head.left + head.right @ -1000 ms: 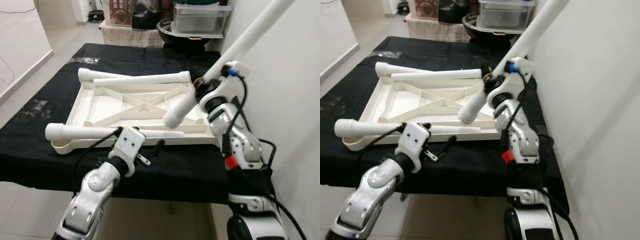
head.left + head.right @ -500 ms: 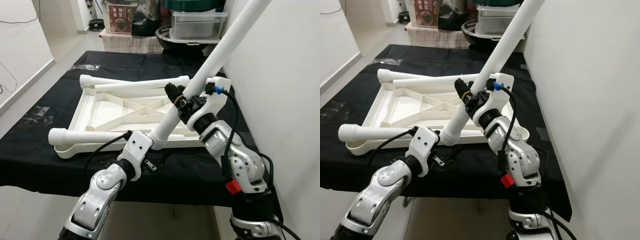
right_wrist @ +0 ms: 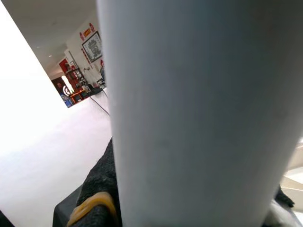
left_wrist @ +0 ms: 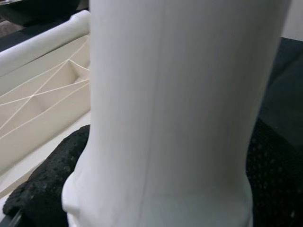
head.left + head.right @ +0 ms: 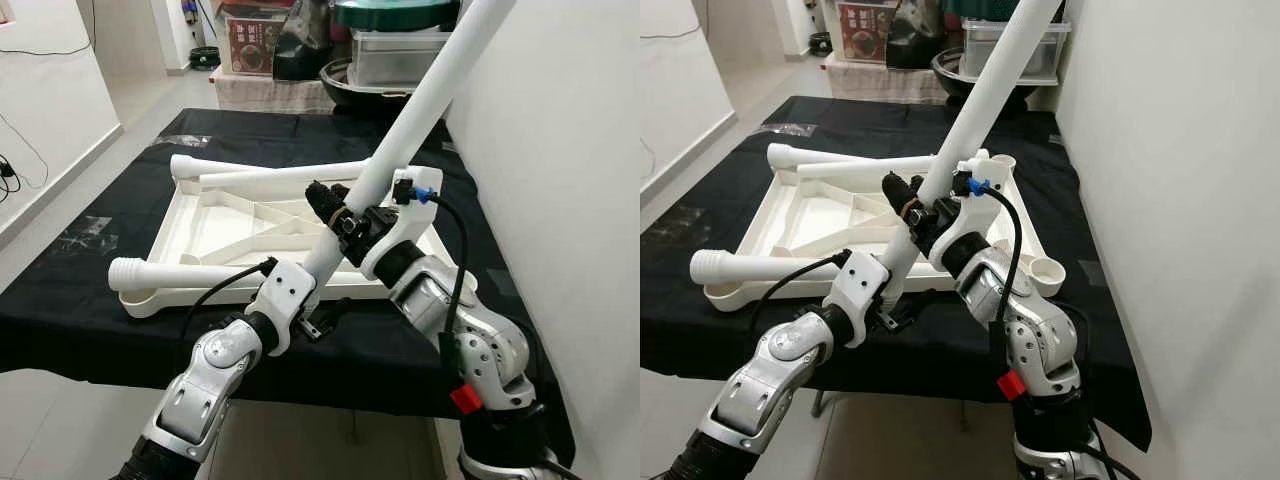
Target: Building children table
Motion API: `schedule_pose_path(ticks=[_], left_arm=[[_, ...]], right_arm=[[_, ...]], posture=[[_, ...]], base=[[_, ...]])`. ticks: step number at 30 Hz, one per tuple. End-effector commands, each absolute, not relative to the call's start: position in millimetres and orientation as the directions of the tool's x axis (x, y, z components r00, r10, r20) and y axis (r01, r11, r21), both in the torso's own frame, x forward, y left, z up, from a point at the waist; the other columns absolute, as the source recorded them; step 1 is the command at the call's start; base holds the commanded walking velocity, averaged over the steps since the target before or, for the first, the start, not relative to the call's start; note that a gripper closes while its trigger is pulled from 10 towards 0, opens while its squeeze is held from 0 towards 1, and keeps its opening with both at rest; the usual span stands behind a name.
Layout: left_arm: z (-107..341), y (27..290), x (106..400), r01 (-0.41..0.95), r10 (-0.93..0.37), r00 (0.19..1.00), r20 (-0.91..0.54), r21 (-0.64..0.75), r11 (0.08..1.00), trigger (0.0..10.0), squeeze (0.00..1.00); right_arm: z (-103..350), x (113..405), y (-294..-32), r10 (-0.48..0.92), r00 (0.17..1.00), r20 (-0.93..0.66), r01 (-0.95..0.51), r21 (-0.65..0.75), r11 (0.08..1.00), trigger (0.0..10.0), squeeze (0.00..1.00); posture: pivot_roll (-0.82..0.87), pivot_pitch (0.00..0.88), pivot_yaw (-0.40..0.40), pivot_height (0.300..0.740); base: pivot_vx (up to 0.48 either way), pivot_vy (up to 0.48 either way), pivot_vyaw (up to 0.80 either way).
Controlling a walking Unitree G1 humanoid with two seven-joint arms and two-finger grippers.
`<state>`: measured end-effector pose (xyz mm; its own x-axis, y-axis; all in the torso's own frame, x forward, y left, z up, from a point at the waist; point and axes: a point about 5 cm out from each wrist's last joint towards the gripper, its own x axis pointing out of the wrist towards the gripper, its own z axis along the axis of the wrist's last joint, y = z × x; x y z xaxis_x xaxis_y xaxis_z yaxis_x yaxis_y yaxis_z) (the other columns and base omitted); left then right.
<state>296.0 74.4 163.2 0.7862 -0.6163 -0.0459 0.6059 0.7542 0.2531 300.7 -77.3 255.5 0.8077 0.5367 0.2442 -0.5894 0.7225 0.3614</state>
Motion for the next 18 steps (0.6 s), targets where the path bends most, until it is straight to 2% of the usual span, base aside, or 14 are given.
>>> schedule_pose_path(ticks=[1, 2, 3, 4, 13, 17, 18], left_arm=[[161.2, 67.4, 294.9, 0.630, -0.642, 0.765, -0.052, 0.264, 0.730, 10.0, 0.00], [159.7, 66.7, 294.0, 0.636, -0.646, 0.761, -0.059, 0.262, 0.726, 5.5, 0.00], [159.7, 66.7, 294.0, 0.636, -0.646, 0.761, -0.059, 0.262, 0.726, 5.5, 0.00], [158.4, 65.9, 292.5, 0.642, -0.653, 0.755, -0.057, 0.265, 0.719, 0.0, 0.00], [153.2, 63.9, 289.2, 0.643, -0.658, 0.750, -0.072, 0.313, 0.699, 0.0, 0.00], [152.2, 69.7, 289.1, 0.627, -0.635, 0.769, -0.072, 0.283, 0.726, 0.0, 0.00], [152.7, 71.6, 288.4, 0.629, -0.638, 0.766, -0.076, 0.290, 0.722, 10.0, 0.00]], right_arm=[[255.3, 294.8, -69.0, 0.581, 0.777, 0.243, -0.628, 0.367, 0.687, 10.0, 0.00], [254.9, 294.9, -69.3, 0.578, 0.780, 0.239, -0.624, 0.368, 0.689, 10.0, 0.00], [254.9, 294.9, -69.3, 0.578, 0.780, 0.239, -0.624, 0.368, 0.689, 10.0, 0.00], [254.4, 294.6, -69.2, 0.583, 0.777, 0.237, -0.627, 0.363, 0.689, 10.0, 0.00], [252.9, 296.3, -71.8, 0.572, 0.788, 0.229, -0.614, 0.349, 0.708, 10.0, 0.00], [251.4, 297.1, -72.9, 0.575, 0.788, 0.221, -0.614, 0.346, 0.709, 10.0, 0.00], [251.4, 299.5, -75.9, 0.561, 0.796, 0.227, -0.605, 0.339, 0.721, 10.0, 0.00]], posture=[[0.05, 0.026, -0.018, 0.740], [0.05, 0.026, -0.016, 0.740], [0.05, 0.026, -0.016, 0.740], [0.04, 0.028, -0.014, 0.740], [0.04, 0.032, -0.017, 0.740], [0.05, 0.036, -0.020, 0.740], [0.05, 0.036, -0.018, 0.740]], base=[[0.000, 0.000, 0.00], [0.000, 0.000, 0.00], [0.000, 0.000, 0.00], [0.000, 0.000, 0.00], [0.000, 0.000, 0.00], [0.000, 0.000, 0.00], [0.000, 0.000, 0.00]])
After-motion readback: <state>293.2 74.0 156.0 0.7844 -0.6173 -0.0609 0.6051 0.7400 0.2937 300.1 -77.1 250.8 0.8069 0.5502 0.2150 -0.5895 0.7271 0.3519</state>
